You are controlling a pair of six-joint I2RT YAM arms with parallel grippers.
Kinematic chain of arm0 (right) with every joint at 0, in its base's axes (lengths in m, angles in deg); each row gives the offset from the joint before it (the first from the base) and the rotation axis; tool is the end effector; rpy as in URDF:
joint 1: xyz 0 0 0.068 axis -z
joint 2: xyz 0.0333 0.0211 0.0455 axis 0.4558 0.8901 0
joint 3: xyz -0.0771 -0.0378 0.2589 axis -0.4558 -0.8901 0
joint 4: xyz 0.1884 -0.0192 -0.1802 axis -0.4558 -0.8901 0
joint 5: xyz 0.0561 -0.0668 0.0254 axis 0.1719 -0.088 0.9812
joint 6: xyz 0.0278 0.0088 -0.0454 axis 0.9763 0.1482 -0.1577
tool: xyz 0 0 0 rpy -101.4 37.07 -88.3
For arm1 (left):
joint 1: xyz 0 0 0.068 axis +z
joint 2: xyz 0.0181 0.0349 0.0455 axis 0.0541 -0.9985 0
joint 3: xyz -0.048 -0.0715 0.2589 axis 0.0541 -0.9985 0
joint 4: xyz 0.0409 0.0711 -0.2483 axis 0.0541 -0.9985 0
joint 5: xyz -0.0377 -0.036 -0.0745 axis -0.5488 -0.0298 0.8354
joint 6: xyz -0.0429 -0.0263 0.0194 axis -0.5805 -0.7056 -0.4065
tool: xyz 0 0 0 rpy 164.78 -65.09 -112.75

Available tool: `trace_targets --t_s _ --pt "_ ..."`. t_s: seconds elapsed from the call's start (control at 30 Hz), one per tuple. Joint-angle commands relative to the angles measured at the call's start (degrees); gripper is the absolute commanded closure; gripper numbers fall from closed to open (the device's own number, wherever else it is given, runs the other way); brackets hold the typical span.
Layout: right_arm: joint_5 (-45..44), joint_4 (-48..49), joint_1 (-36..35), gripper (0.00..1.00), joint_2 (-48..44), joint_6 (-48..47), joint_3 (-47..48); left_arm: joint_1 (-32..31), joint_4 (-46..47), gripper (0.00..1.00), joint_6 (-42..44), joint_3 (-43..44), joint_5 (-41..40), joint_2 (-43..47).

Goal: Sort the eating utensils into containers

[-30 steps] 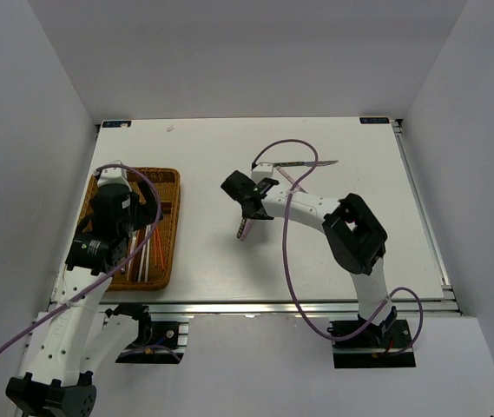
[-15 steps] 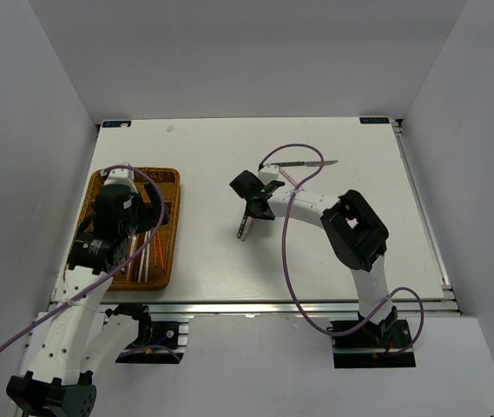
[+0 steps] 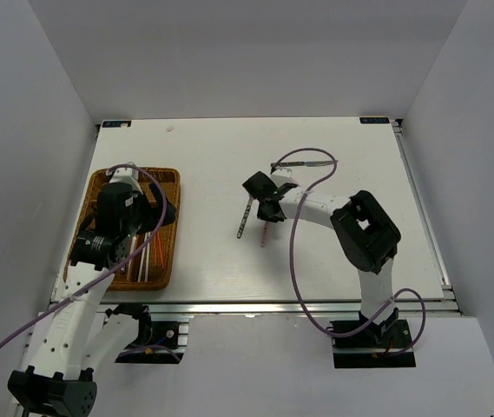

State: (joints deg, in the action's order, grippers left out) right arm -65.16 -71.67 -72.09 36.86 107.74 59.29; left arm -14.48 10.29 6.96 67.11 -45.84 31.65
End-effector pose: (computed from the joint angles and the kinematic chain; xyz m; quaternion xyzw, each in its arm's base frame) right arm 0.3081 0.2827 0.1611 0.0978 0.9312 0.0100 0.3510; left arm 0.1625 -0.0305 0.3218 -0.1112 0.8901 -0.1072 0.4288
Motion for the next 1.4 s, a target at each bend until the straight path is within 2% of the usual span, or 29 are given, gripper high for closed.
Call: trace_targets --t_s 0.0,0.1,0.13,0.2,0.27,0.4,0.57,0.77,0.97,1.0,1.03,1.17,1.3,1.37 --pt "1.89 -1.62 0.06 1.00 -6.17 -1.85 -6.00 0.21 3.77 0.02 -3.80 1.65 7.47 0.88" --pt "4.00 6.19 -1.78 1.00 -15.06 -9.66 -12.23 0.04 11.93 0.02 -10.38 -2.12 15.64 2.90" --pt "5.57 9.52 -2.48 1.00 -17.78 -15.17 -14.60 0.13 14.74 0.02 -12.66 -3.35 17.83 3.34" --pt "11.11 19.34 -4.59 1.00 -26.02 -18.55 -21.87 -0.22 21.69 0.02 -18.99 -6.69 21.98 4.13" --pt "16.71 23.25 -5.74 1.00 -30.62 -20.66 -24.89 -1.62 28.18 0.02 -24.78 -8.62 23.74 4.40" --pt "15.35 26.69 -13.27 1.00 -38.53 -21.72 -26.23 -6.63 33.22 0.02 -30.69 -10.65 20.33 4.75" --pt "14.02 31.94 -19.80 1.00 -41.80 -21.46 -25.44 -14.54 33.58 0.02 -34.65 -11.36 11.80 4.93" --pt "8.42 30.83 -26.04 1.00 -40.23 -24.89 -20.69 -14.99 33.06 0.05 -36.06 -13.03 9.86 4.48" --pt "6.64 32.76 -27.98 1.00 -40.66 -25.42 -20.42 -14.99 29.18 0.22 -34.48 -12.06 7.92 4.05" --pt "6.82 33.02 -28.07 1.00 -40.75 -25.50 -20.34 -14.99 29.27 0.28 -34.57 -12.24 8.19 3.96" --pt "7.08 33.37 -28.07 1.00 -40.58 -25.50 -20.08 -14.99 29.71 0.46 -34.74 -12.50 8.54 3.78" --pt "6.47 33.55 -28.07 1.00 -38.82 -26.55 -18.76 -14.99 32.78 0.80 -35.62 -13.29 10.91 3.61" --pt "5.59 34.60 -27.98 1.00 -36.89 -28.22 -17.35 -14.99 34.02 0.99 -35.27 -12.68 13.63 2.99" --pt "5.50 34.78 -28.07 1.00 -36.36 -29.02 -16.74 -14.99 33.32 1.00 -32.74 -11.28 14.07 2.38"
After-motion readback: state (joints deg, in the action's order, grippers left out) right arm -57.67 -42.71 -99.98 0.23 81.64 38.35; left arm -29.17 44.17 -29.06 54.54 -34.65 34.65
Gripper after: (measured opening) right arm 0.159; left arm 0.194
